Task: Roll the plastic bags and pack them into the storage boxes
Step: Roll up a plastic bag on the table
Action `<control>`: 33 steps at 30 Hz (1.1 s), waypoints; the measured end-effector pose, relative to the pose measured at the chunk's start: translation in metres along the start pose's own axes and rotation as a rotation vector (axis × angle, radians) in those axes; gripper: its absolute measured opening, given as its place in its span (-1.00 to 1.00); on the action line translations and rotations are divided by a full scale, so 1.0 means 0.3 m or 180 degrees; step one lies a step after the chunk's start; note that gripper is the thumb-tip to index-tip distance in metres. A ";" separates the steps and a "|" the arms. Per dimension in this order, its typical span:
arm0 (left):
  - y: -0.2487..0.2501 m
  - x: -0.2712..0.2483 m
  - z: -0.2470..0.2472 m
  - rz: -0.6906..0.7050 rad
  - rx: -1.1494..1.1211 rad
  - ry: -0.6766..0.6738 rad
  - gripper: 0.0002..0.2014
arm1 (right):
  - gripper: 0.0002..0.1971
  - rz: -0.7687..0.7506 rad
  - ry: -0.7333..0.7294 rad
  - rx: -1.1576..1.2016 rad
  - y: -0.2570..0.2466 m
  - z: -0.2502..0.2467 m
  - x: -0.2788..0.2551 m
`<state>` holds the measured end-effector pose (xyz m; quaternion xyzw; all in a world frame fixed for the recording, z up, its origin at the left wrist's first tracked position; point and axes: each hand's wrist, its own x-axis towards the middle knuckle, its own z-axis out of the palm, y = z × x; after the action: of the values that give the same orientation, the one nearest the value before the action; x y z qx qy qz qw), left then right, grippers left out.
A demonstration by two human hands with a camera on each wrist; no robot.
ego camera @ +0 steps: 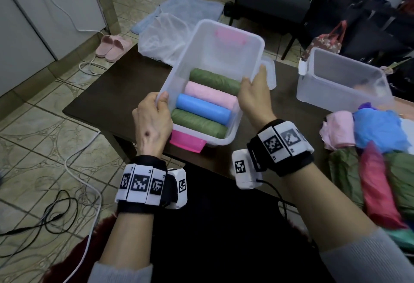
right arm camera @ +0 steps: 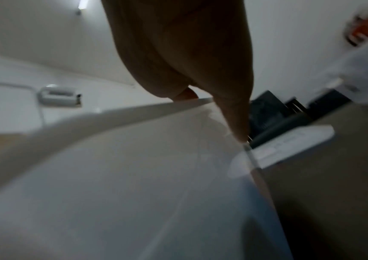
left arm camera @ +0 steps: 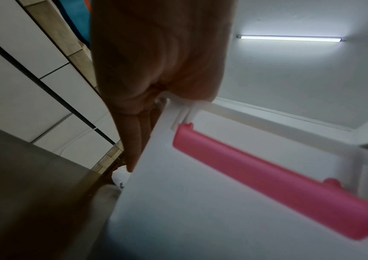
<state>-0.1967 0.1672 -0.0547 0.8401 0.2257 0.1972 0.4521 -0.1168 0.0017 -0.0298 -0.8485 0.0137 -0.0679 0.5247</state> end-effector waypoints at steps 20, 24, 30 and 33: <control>0.087 0.055 0.010 -0.0524 0.0507 -0.0453 -0.60 | -0.69 0.0639 -0.0514 0.0852 0.085 -0.010 0.060; 0.111 0.033 0.020 0.0153 0.0452 0.0063 -0.58 | -0.62 0.0671 -0.0590 0.0681 0.067 -0.062 0.030; 0.232 -0.105 0.109 0.2107 -0.0178 0.0411 -0.72 | -0.57 0.0733 -0.0301 -0.0040 0.143 -0.205 0.035; 0.247 -0.206 0.221 0.2439 -0.0331 -0.0370 -0.74 | -0.60 0.0815 -0.0126 -0.0326 0.179 -0.296 0.033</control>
<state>-0.1972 0.0521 -0.0338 0.8492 -0.1406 0.3150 0.3997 -0.1159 -0.1024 -0.0378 -0.8666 0.1149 0.0172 0.4853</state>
